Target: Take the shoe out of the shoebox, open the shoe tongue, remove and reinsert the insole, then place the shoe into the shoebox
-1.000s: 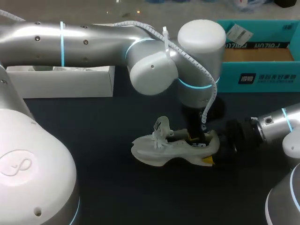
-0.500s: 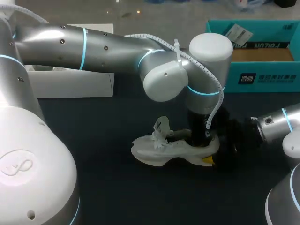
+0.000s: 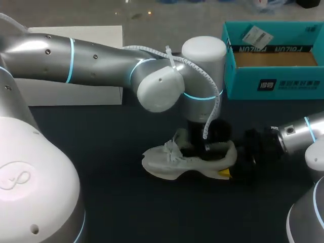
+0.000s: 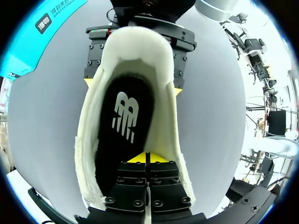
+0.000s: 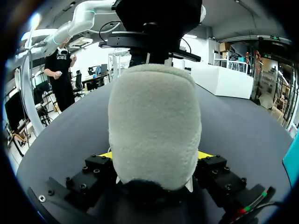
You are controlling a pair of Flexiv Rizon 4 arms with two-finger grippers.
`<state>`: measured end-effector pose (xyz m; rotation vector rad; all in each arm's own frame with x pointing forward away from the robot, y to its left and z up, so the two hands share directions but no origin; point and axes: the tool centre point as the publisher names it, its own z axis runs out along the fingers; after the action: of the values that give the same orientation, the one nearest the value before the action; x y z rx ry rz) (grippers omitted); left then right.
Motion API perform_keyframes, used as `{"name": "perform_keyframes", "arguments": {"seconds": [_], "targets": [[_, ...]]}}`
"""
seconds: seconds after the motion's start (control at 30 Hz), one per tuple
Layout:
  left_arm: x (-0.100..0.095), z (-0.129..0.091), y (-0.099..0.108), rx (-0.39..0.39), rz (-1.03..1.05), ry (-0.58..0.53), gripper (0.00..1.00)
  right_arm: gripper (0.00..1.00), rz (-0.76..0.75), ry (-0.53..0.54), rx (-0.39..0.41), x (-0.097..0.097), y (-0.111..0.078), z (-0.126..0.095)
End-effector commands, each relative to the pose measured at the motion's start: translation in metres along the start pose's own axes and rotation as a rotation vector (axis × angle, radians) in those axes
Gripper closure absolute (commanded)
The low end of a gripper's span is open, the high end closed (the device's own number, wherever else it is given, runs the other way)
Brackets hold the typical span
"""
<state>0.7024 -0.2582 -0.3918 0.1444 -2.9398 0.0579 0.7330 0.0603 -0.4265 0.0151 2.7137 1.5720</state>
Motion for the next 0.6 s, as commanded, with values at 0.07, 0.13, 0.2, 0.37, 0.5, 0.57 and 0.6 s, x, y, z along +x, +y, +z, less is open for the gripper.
{"name": "perform_keyframes", "arguments": {"seconds": [0.07,0.13,0.2,0.37,0.5,0.57,0.6], "targets": [[-0.004,0.017,-0.006,-0.002,0.016,0.044,0.98,1.0,0.001,-0.003,0.004,0.0,-0.002,0.003],[-0.002,0.019,-0.008,-0.007,0.028,0.048,0.73,1.0,0.001,-0.003,0.004,0.0,-0.002,0.003],[-0.003,0.023,-0.009,-0.014,0.037,0.052,0.56,1.0,0.001,-0.003,0.004,0.0,-0.002,0.003],[-0.007,0.034,-0.008,-0.038,0.037,0.046,0.55,1.0,0.001,-0.003,0.004,0.0,-0.002,0.003],[-0.012,0.045,-0.009,-0.046,0.038,0.03,0.55,1.0,0.001,-0.003,0.004,0.0,-0.002,0.003],[-0.016,0.05,-0.009,-0.055,0.024,-0.014,0.64,1.0,0.001,-0.003,0.004,0.0,-0.002,0.003],[-0.018,0.052,-0.01,-0.053,0.02,-0.033,0.68,1.0,0.001,-0.003,0.004,0.0,-0.002,0.003]]}}
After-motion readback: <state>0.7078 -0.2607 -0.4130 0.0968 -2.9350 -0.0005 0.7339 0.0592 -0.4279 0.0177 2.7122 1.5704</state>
